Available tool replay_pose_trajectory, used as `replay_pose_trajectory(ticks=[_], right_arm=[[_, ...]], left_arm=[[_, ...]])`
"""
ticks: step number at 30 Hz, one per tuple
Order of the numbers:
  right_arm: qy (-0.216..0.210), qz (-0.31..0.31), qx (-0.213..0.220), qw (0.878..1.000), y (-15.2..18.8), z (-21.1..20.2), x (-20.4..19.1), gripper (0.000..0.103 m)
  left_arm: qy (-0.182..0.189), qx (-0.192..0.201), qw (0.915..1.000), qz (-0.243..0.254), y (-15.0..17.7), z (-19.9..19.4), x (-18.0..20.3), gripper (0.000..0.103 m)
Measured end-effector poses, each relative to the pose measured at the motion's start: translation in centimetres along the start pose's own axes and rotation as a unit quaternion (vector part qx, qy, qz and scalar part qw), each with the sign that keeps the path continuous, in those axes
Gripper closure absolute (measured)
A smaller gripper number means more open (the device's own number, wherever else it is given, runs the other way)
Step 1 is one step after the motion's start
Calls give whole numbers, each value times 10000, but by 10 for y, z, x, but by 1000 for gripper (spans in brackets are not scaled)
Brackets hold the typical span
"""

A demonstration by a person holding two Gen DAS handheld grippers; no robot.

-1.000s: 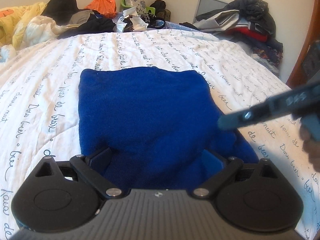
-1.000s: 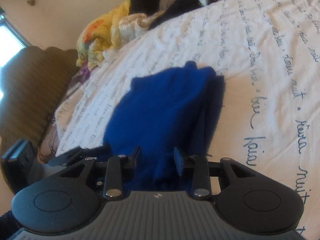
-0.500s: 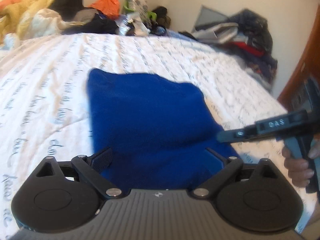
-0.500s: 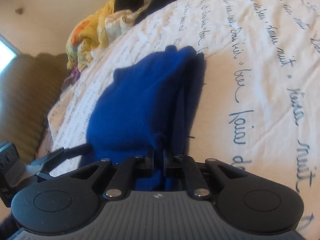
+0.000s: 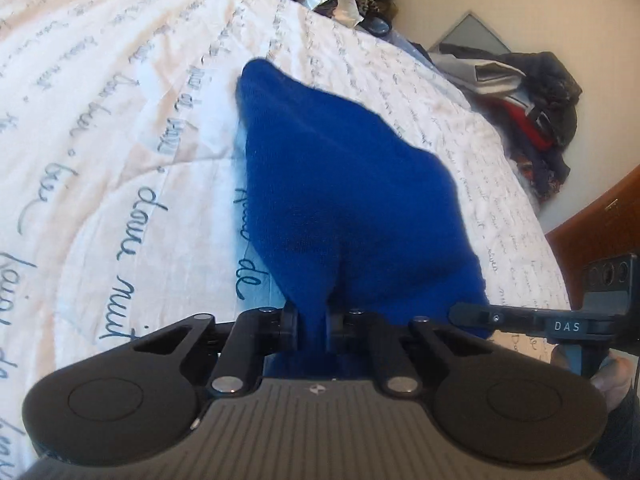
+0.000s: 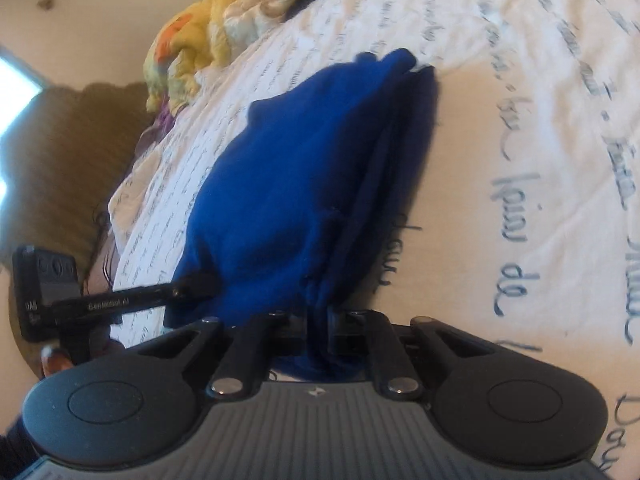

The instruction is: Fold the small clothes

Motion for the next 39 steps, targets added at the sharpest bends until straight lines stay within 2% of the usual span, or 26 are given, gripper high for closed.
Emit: replay_pose_trajectory(ticks=[3, 5, 8, 9, 10, 11, 13, 14, 15, 16, 17, 20, 21, 22, 23, 25, 27, 29, 31, 33, 34, 35, 36, 39], right_arm=[[-146, -358, 58, 9992, 11, -25, -14, 95], [-222, -436, 52, 9988, 24, -39, -13, 96], [-99, -347, -174, 9992, 43, -32, 2, 92], [8, -301, -233, 9993, 48, -26, 6, 92], [120, -208, -248, 9994, 49, -22, 10, 90], [81, -105, -231, 9996, 47, -24, 12, 89], [-204, -23, 32, 9998, 40, -40, 8, 86], [-368, -9, 295, 9989, 33, -51, 6, 81], [-502, 31, 535, 9973, 24, -56, 4, 63], [-567, 120, 762, 9954, 12, -58, 3, 38], [-538, 210, 941, 9939, -1, -56, 3, 25], [-194, 365, 943, 9947, -39, -23, 6, 27], [26, 433, 850, 9954, -49, -10, 9, 36], [196, 433, 759, 9960, -58, 2, 12, 91], [296, 357, 588, 9972, -66, 12, 12, 98], [569, -65, 640, 9963, -81, 18, 8, 99], [1031, -174, 711, 9920, -93, 25, 13, 99], [949, -131, 621, 9935, -98, 27, 17, 98], [971, -312, 739, 9920, -84, 14, 8, 95], [817, -389, 906, 9918, -65, -9, 0, 85], [654, -366, 954, 9926, -57, -23, -2, 62], [502, -338, 953, 9936, -42, -35, 0, 32], [376, -364, 879, 9948, -30, -37, -2, 24], [425, -337, 460, 9975, 5, -32, 0, 23]], left_arm=[[-19, 279, 9982, 539, 4, -34, 16, 93], [40, 188, 9973, 707, 15, -40, 20, 93], [-307, -105, 9937, 1073, 36, -23, 28, 88], [-444, -145, 9925, 1132, 40, -21, 29, 78], [-586, -60, 9909, 1211, 44, -25, 29, 63], [-660, 84, 9893, 1301, 45, -34, 31, 54], [-761, 580, 9834, 1543, 43, -56, 39, 14], [-807, 888, 9783, 1690, 40, -64, 46, 7], [-808, 1100, 9732, 1852, 37, -68, 53, 3], [-768, 1166, 9699, 1997, 34, -66, 60, 4], [-715, 1120, 9685, 2108, 30, -59, 69, 5], [-446, 798, 9707, 2223, 27, -25, 84, 11], [-411, 625, 9712, 2264, 28, -12, 88, 16], [-371, 446, 9709, 2325, 30, 0, 91, 18], [-331, 330, 9694, 2410, 33, 10, 93, 17], [-390, 218, 9648, 2591, 41, 26, 96, 12], [-420, 288, 9608, 2726, 48, 31, 98, 5], [-488, 322, 9601, 2736, 50, 27, 98, 7], [-484, 470, 9654, 2517, 49, 9, 91, 10], [-586, 645, 9706, 2242, 52, -13, 79, 8], [-610, 685, 9749, 2029, 54, -23, 69, 7], [-574, 654, 9808, 1747, 57, -30, 59, 6], [-530, 562, 9864, 1449, 59, -34, 48, 7], [-403, 283, 9958, 777, 62, -31, 25, 16]])
Point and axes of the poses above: each gripper's, at about its wrist camera, not at the fingertips, and z roughly the way its jaws point, x to its right, y to its underside, the point moved 1 cm from there along z, roughly the way its jaws point, and after that the axes turned 15 degrees about z, right-handed, at the moved point
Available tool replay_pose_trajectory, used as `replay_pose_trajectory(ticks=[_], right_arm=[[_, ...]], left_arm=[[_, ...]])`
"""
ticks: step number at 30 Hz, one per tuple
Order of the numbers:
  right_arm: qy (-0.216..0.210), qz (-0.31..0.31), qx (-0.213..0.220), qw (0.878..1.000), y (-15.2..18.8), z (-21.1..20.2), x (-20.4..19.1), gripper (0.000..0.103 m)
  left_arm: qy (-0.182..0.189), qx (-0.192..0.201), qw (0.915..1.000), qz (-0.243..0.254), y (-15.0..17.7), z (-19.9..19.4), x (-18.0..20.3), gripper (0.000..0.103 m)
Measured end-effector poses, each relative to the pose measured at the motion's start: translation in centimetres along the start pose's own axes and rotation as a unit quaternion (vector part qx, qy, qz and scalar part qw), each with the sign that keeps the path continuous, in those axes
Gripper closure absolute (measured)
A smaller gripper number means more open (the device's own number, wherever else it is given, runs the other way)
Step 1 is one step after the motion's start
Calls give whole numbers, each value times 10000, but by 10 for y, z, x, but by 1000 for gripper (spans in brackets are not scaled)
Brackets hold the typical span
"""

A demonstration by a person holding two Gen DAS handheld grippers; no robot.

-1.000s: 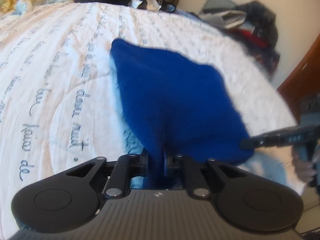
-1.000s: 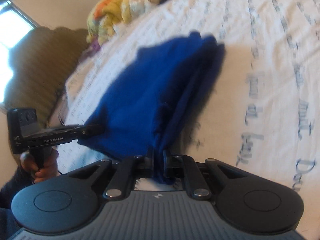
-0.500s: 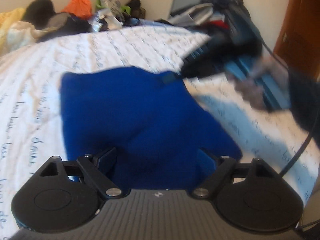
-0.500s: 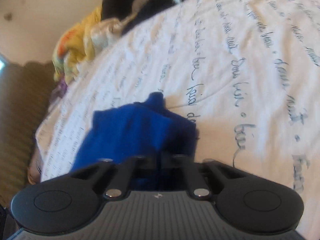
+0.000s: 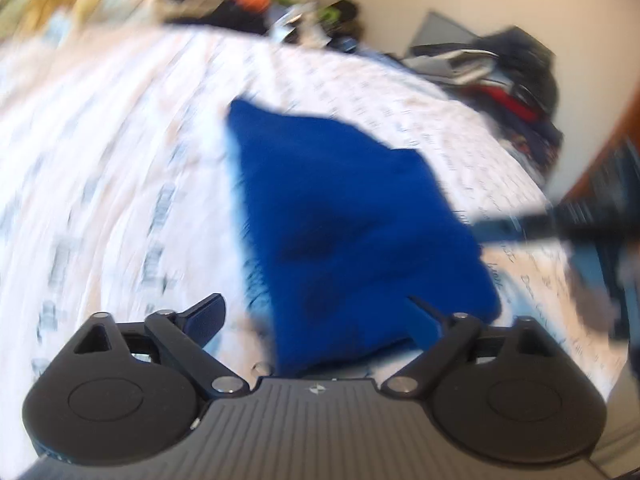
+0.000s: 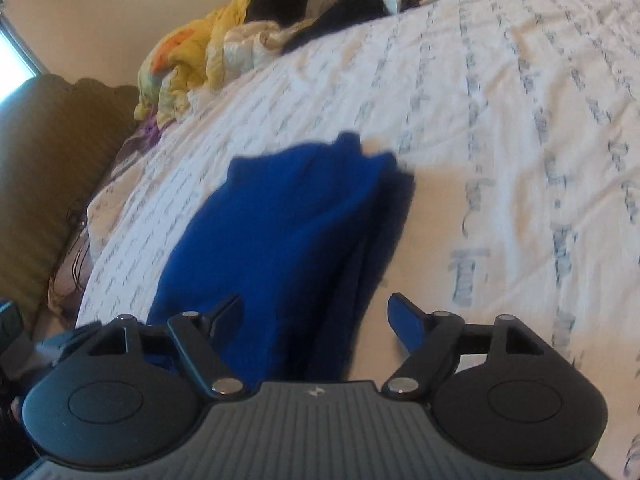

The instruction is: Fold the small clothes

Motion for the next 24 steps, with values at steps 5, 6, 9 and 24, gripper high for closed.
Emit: replay_pose_trajectory(ticks=[5, 6, 9, 24], right_arm=[[196, -442, -433, 9979, 37, 21, -16, 93], [169, -587, -437, 9972, 37, 19, -18, 94], [115, -663, -334, 9972, 28, -2, -17, 95], [-240, -387, 913, 9948, -36, -8, -44, 40]], left_arm=[[134, -407, 9991, -77, -12, 20, -1, 86], [153, -491, 9986, -113, -15, 20, -4, 86], [174, -526, 9985, 44, -19, 10, -11, 86], [-469, 635, 9927, 914, -72, 25, 38, 9]])
Point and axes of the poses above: each gripper's, at about its wrist camera, not at the fingertips, and z roughly the way its jaws point, x to its right, y to its underside, the point moved 1 cm from there along z, roughly the way its jaws point, and after that the axes turned 15 degrees about z, right-handed, at the moved point
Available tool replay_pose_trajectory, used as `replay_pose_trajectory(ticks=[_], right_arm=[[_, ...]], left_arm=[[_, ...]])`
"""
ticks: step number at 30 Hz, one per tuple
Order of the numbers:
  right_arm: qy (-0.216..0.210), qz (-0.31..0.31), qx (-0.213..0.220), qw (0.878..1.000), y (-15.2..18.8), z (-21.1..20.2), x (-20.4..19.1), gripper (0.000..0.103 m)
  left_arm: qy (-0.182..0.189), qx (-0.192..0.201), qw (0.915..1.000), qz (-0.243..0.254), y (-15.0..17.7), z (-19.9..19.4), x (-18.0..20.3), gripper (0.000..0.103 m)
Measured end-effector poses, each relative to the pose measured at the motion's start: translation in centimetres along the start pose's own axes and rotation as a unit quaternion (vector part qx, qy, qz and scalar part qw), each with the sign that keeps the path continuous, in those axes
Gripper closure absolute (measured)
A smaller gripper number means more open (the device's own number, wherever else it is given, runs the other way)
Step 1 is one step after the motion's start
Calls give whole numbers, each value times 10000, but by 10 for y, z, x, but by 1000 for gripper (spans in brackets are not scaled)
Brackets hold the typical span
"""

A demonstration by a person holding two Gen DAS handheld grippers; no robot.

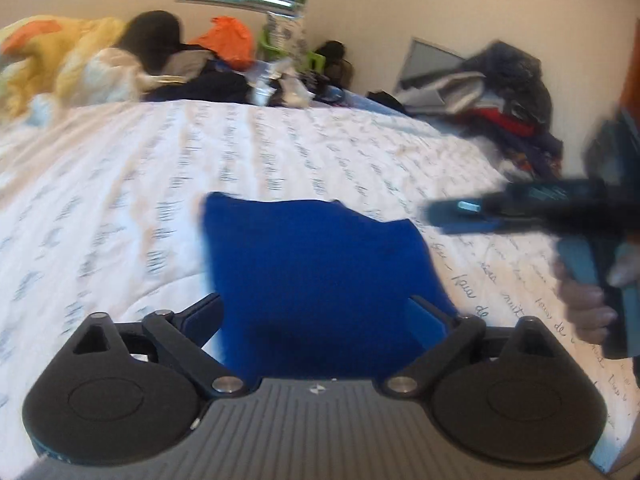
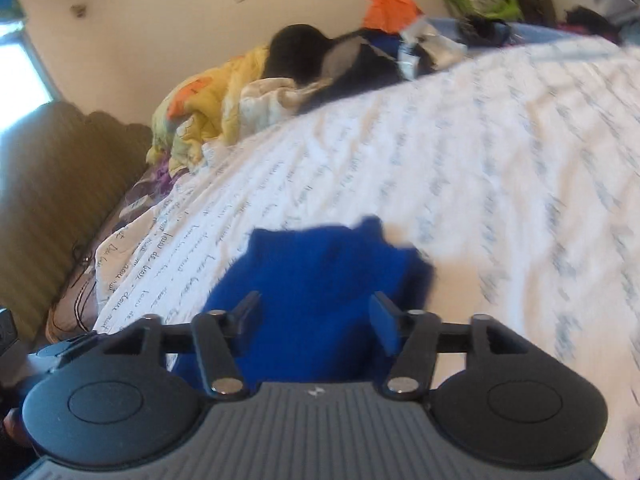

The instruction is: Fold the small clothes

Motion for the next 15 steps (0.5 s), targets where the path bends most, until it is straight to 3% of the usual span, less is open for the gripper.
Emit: replay_pose_trajectory(ticks=[2, 4, 5, 6, 8, 12, 15], right_arm=[[103, -188, -259, 9994, -7, 37, -10, 41], [529, -611, -515, 9954, -3, 75, -14, 42], [887, -763, -693, 9907, 0, 91, -9, 42], [917, -1076, -533, 9885, 6, 96, -4, 42], [753, -1108, -505, 9897, 7, 91, 4, 42], [1066, -1289, -653, 9837, -1, 86, -23, 40], [413, -1388, -481, 9883, -14, 95, -61, 40]], left_arm=[[-107, -315, 9982, 500, -3, 37, 17, 20], [-261, -552, 9940, 911, 7, 59, 25, 19], [-260, -407, 9936, 1025, 16, 59, 25, 18], [-235, -370, 9934, 1058, 22, 55, 23, 18], [-197, -426, 9939, 995, 20, 52, 21, 18], [-101, -315, 9966, 750, 10, 36, 20, 21], [-98, -352, 9961, 800, 5, 42, 20, 20]])
Point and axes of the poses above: each gripper's, at about its wrist camera, not at the fingertips, and z roughly the way its jaws point, x to its right, y to its underside, the point moved 1 cm from there along z, roughly the way its jaws point, and after that the axes turned 15 degrees about z, right-handed, at the moved point
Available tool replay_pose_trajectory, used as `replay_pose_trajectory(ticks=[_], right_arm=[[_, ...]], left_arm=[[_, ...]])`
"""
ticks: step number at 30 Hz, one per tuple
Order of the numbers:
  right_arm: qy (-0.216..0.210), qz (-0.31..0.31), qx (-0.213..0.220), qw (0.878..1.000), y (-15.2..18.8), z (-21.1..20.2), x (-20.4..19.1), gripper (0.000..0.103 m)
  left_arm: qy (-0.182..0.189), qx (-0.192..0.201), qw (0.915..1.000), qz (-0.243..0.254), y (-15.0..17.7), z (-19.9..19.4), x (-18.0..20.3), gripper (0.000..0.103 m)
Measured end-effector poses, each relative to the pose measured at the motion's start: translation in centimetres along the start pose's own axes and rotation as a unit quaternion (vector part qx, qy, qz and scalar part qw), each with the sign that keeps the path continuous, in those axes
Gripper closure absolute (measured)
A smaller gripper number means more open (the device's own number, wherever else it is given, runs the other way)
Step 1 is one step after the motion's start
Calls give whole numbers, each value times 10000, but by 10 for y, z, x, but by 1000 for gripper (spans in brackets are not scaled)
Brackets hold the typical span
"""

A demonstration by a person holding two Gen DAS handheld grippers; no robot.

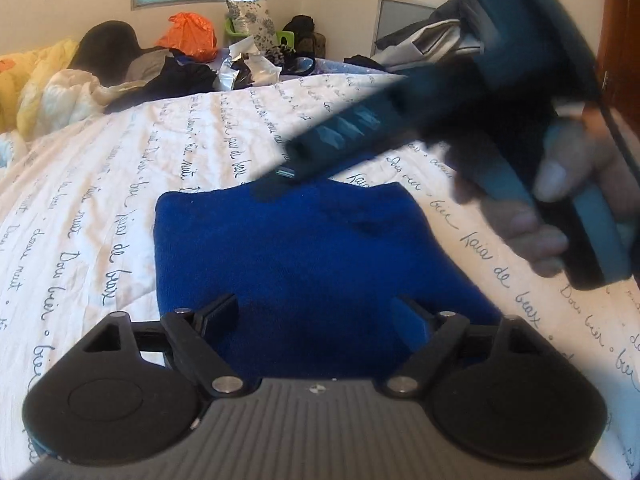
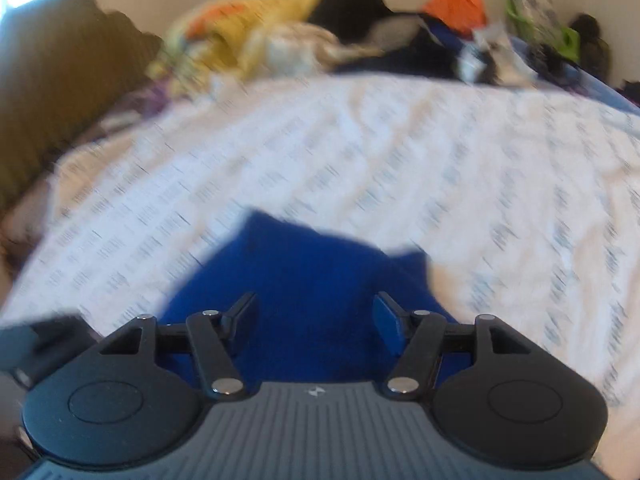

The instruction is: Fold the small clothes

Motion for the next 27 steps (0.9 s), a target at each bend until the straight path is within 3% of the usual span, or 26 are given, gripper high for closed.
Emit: replay_pose_trajectory(ticks=[2, 4, 6, 7, 10, 12, 14, 17, 20, 22, 24, 26, 27], right_arm=[[-248, 21, -254, 9994, -15, 24, -16, 40], [-533, -118, -854, 9949, -23, 65, -34, 41], [-381, -392, -1357, 9892, -20, 103, -45, 39], [-426, -680, -1182, 9897, -19, 107, -49, 36], [-466, -553, -1309, 9888, -30, 114, -44, 40], [-274, -631, -1289, 9893, -29, 106, -49, 40], [-27, -672, -968, 9930, -23, 79, -49, 39], [-65, -502, -448, 9977, -8, 25, -28, 33], [355, -124, -825, 9959, 18, 22, 11, 33], [88, -250, -430, 9987, 37, 19, 30, 33], [33, -61, -341, 9994, 36, 16, 34, 33], [477, -103, -284, 9984, 33, 4, 20, 33], [457, -48, -175, 9988, 34, -8, 17, 33]], left_arm=[[17, -245, 9997, 52, 2, 18, -1, 20], [-33, -133, 9994, 326, 6, 22, 5, 16], [-110, -45, 9988, 468, 11, 21, 9, 15], [-101, 5, 9990, 427, 13, 21, 7, 15], [-94, 46, 9992, 377, 15, 20, 6, 15], [-45, 48, 9996, 264, 13, 11, 4, 19], [95, 203, 9997, 127, 16, -6, -1, 19], [258, 247, 9993, 97, 27, -20, -7, 17], [231, 108, 9993, 289, 32, -7, -2, 17], [132, 115, 9979, 626, 31, 3, 9, 4], [-81, 27, 9964, 842, 28, 5, 17, 6], [-33, 115, 9976, 676, 28, -12, 14, 11], [33, 170, 9985, 519, 32, -21, 9, 12]])
Point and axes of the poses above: each gripper's, at about its wrist camera, not at the fingertips, and z roughly the way its jaws point, x to its right, y to its underside, the point moved 1 cm from there along z, roughly the way its jaws point, and after that the axes turned 15 degrees about z, right-handed, at the moved point
